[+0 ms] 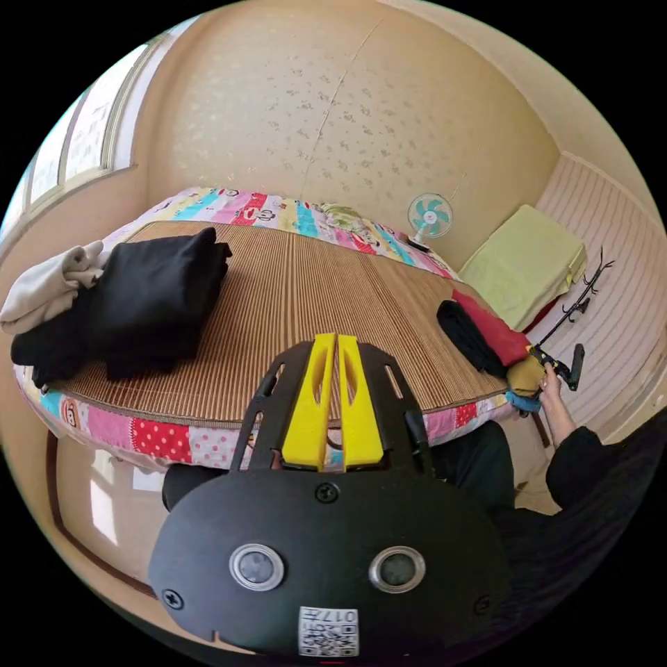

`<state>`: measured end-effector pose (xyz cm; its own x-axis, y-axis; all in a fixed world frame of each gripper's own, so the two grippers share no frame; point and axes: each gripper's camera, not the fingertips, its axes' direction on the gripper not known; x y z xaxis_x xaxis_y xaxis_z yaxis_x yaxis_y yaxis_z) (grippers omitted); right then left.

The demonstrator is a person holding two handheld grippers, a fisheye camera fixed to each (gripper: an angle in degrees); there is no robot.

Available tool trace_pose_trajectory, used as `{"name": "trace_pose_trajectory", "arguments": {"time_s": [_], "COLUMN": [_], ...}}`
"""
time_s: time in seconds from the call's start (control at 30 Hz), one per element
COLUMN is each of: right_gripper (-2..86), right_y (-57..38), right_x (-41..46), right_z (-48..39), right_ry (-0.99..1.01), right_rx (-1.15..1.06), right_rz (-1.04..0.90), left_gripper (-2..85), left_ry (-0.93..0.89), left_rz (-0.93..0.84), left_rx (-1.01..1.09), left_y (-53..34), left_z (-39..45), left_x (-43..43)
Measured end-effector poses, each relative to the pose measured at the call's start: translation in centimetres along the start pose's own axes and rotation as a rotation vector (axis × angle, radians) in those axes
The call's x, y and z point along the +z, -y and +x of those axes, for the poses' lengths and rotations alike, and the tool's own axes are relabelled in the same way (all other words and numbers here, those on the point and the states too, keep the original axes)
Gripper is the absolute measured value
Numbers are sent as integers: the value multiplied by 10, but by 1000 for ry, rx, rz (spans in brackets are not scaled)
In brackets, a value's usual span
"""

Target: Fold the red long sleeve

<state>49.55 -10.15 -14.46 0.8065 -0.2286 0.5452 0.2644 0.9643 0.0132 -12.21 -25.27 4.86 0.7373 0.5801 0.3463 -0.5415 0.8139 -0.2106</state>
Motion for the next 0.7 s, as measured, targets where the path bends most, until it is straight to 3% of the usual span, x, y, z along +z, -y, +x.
{"name": "trace_pose_trajectory", "arguments": {"time_s": [0.13, 0.2, 0.3, 0.4, 0.5, 0.6, 0.7], "right_gripper": [68, 50, 37, 34, 32, 28, 23], "right_y": [24, 31, 35, 2, -59, -120, -163], "right_x": [85, 75, -2, -74, -93, -100, -86], "right_z": [54, 44, -31, -119, -191, -224, -243], "right_ry": [179, 200, 207, 394, 389, 664, 885], "right_rx": [213, 248, 31, -238, -417, -618, -706], "right_rz": [-199, -152, 64, 176, 91, -27, -274], "left_gripper": [-5, -5, -5, -3, 22, 56, 77], "left_ry": [-10, -16, 33, 0, -57, -112, -167], "left_rz": [-39, -69, 1, 53, 30, 8, -61], "left_rx": [72, 89, 52, -33, -95, -101, -61], "left_y": [-2, -6, -14, -9, 4, 14, 20], "left_z": [56, 66, 64, 45, 33, 40, 61], "left_x": [12, 13, -3, -15, -9, 3, 29]}}
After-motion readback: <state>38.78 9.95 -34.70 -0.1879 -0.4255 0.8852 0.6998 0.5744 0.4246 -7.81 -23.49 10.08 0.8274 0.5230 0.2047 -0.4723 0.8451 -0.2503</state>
